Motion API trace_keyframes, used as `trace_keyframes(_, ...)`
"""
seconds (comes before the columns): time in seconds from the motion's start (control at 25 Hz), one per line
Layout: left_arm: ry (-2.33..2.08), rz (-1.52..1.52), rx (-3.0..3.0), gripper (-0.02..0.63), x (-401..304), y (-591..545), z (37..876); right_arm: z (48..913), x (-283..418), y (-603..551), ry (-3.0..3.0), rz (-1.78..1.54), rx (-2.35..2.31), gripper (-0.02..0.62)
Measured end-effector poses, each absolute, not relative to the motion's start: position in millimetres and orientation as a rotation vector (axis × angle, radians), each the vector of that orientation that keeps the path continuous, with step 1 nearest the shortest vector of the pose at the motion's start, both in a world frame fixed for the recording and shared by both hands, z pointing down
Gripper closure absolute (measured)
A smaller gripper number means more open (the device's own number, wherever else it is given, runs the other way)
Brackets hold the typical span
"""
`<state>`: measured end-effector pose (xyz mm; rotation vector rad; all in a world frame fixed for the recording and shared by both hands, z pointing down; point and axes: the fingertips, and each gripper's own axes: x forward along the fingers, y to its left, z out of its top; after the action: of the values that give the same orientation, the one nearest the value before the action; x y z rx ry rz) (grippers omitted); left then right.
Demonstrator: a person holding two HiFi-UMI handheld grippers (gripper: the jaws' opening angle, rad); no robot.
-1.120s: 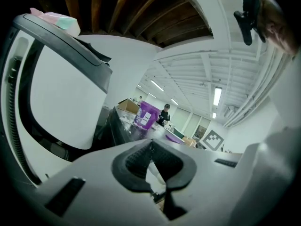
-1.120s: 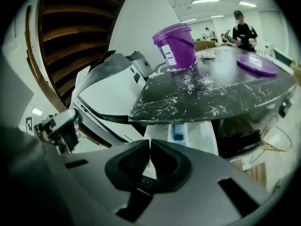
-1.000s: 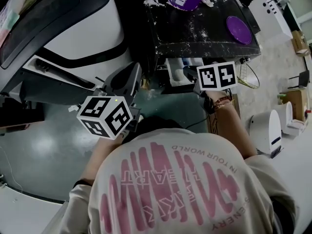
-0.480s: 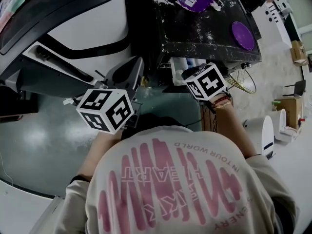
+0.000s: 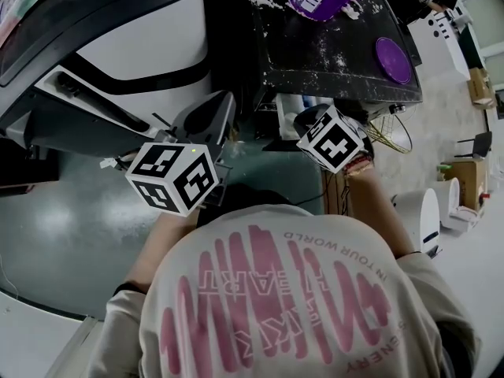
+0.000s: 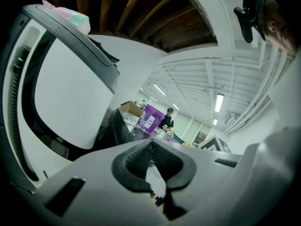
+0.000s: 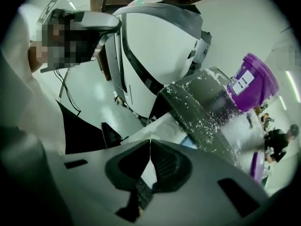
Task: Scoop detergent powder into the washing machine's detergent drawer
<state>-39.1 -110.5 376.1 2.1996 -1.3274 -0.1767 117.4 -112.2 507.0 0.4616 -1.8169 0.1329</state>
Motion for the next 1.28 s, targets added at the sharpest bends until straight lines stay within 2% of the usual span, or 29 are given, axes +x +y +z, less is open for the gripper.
trace_keyframes(0.76, -1.386, -0.204, 2.15, 0.604, -36.2, -100.8, 380.7, 505.8, 115.2, -112.6, -1.788, -0.052, 0.33, 0.591)
trace_keyframes(1.28, -1.576, -0.25, 2.039, 0.604, -33.0, -48.7, 387.7, 501.7, 118.0, -108.5, -1.822, -0.246, 0.27, 0.591)
